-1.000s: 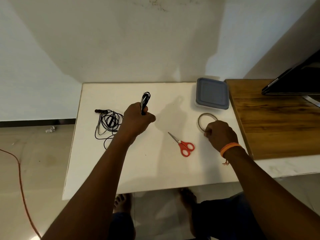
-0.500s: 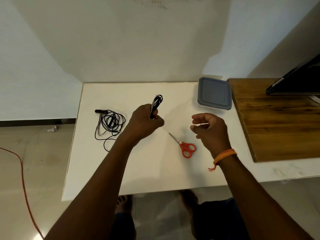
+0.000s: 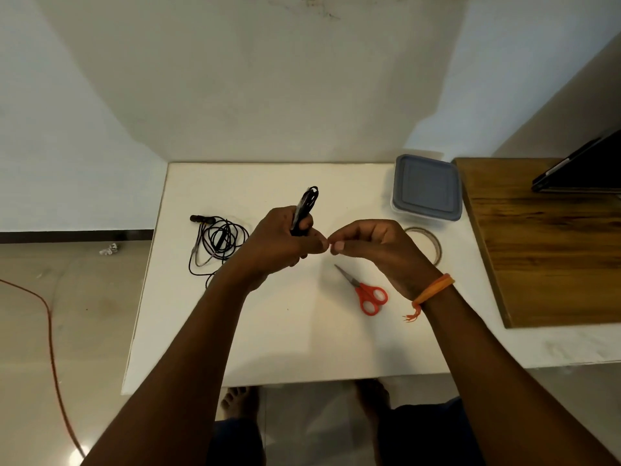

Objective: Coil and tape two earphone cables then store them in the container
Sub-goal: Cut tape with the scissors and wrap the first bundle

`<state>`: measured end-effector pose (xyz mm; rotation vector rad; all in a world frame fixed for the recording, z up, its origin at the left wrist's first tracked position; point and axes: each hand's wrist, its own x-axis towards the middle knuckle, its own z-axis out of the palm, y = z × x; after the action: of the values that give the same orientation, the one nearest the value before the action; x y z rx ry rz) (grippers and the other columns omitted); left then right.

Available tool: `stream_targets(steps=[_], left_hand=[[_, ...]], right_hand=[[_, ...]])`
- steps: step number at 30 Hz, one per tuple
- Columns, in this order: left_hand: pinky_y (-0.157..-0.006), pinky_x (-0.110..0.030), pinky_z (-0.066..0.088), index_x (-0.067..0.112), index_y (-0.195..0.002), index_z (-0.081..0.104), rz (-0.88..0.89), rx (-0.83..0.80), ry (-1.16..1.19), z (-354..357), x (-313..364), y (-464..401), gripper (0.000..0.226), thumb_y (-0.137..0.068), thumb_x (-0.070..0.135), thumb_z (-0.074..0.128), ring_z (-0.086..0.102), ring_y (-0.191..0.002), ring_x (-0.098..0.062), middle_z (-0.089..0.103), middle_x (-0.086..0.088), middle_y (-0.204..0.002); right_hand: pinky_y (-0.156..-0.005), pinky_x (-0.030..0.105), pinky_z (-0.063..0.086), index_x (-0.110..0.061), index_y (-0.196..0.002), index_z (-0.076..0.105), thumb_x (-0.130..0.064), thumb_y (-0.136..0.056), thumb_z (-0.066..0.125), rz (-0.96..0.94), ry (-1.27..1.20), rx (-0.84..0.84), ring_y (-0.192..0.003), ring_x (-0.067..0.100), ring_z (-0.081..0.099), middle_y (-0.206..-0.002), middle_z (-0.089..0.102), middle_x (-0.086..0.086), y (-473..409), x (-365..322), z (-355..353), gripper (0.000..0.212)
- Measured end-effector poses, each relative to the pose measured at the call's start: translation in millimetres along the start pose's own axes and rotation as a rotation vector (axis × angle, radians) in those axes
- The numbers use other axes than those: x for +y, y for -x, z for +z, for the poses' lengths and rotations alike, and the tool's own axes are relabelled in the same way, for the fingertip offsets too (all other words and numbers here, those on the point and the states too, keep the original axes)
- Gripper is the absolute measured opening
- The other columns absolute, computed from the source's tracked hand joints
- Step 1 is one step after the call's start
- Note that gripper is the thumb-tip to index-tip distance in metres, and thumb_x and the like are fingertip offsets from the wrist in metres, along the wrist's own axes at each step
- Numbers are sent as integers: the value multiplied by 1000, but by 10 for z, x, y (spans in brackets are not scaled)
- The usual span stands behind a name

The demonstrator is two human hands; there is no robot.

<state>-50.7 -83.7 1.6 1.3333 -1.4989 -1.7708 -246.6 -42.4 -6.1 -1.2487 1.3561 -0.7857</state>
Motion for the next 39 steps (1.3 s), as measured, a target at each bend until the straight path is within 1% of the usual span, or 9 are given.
stream_targets(steps=[4,8,13,18,21,26,31,35,39], left_hand=[[-57,-33,37,20,-75,39,-1,15,-3,6,0,10,34,-68,14,71,45,-59,-15,65,-7,-76],[-58,-33,38,20,-76,38,8,46,-8,-5,-8,-11,35,-71,13,73,46,-60,-15,72,-11,-83],[-57,-29,42,18,-79,39,22,83,6,52,-5,-50,33,-82,6,70,54,-64,-14,73,-10,-85],[-55,-29,37,14,-82,44,-61,161,213,71,29,-81,11,-80,22,52,46,-60,-15,63,-9,-90],[-54,-27,28,14,-82,45,-119,77,328,143,39,-71,19,-71,28,40,38,-57,-13,56,-5,-78],[-54,-27,28,6,-82,50,-21,27,179,298,23,-59,30,-98,20,31,36,-61,-17,52,-6,-71],[-58,-32,32,6,-82,47,92,54,28,331,34,-28,31,-104,22,33,37,-66,-22,47,-9,-72],[-60,-19,41,16,-82,52,165,97,-110,332,40,-24,30,-106,23,34,47,-59,-3,53,7,-73],[-59,-11,39,11,-88,55,216,174,-189,332,53,-24,27,-105,22,37,48,-58,2,53,10,-72]], right_hand=[[-75,25,55,-12,-92,74,-11,-87,67,6,24,26,-81,14,68,-86,74,5,-21,-39,15,9],[-83,40,55,-17,-90,74,-18,-87,68,56,24,21,-83,16,69,-87,74,4,-33,-69,-8,7],[-83,40,55,-14,-93,75,-17,-86,69,101,-60,89,-86,17,71,-90,75,5,-33,-95,-70,9],[-90,49,52,-15,-90,75,-24,-79,68,119,-436,131,-91,24,66,-90,70,9,-34,-151,-205,16],[-83,44,53,-16,-87,76,-22,-77,67,118,-586,43,-88,23,65,-83,67,4,-39,-192,-144,15],[-75,37,52,-10,-89,72,-24,-73,70,129,-516,40,-80,21,66,-78,69,5,-48,-215,53,21],[-75,37,53,-15,-85,75,-27,-72,73,100,-432,102,-83,23,68,-81,71,7,-61,-203,60,18],[-76,37,52,-16,-86,75,-22,-81,72,96,-359,163,-81,17,67,-80,73,4,-51,-190,73,8],[-76,37,54,-18,-85,75,-20,-83,71,78,-342,219,-80,15,67,-83,74,3,-44,-211,110,5]])
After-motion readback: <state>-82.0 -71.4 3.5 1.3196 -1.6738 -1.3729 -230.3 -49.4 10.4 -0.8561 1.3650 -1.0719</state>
